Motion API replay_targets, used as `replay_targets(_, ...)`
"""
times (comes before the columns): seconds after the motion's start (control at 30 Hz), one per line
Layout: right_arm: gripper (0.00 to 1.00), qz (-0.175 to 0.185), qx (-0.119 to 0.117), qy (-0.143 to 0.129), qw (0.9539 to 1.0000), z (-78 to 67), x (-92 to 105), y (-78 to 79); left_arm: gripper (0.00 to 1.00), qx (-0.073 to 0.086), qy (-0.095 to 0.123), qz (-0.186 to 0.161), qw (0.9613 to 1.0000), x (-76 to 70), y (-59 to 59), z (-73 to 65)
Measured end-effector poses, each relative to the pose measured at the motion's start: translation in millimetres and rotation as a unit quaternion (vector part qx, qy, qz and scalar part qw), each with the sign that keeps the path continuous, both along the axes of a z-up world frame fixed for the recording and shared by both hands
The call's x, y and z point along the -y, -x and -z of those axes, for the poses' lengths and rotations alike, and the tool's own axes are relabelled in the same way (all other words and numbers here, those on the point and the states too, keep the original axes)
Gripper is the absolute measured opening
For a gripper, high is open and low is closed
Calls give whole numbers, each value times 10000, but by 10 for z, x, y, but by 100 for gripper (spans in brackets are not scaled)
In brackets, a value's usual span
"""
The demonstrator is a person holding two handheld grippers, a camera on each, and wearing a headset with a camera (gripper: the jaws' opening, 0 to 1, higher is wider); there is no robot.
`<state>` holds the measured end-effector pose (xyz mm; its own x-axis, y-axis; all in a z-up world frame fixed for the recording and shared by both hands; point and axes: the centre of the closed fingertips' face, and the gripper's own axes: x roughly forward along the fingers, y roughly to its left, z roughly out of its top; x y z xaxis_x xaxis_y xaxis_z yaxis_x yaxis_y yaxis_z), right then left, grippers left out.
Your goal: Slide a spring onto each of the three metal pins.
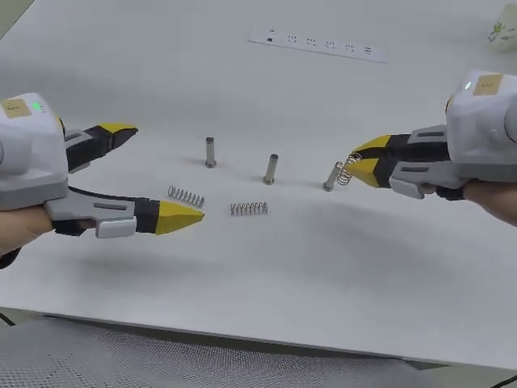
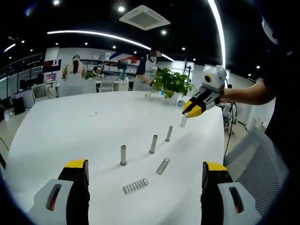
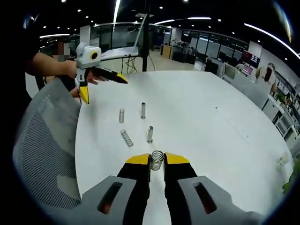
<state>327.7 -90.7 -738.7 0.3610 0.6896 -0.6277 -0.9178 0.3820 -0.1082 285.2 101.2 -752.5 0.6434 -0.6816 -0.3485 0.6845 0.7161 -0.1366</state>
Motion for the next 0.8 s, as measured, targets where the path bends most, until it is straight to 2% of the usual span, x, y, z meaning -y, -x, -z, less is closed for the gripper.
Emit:
replay_targets(0.13, 8, 93, 22, -11, 10000, -16, 23, -75, 98, -6, 8, 13, 10000, 15, 5, 6)
replay_targets(0.3, 8, 302, -17, -197, 9993, -65, 29, -176, 98, -11, 18, 20, 10000, 22, -4, 5)
replay_targets(0.4, 8, 390, 6, -206, 9990, -66, 39, -224, 98, -4, 13, 30, 10000, 26, -6, 0)
replay_targets(0.8, 8, 560, -78, -232, 9981, -23, 43, -298, 98, -34, -7, 0, 10000, -2, -4, 8)
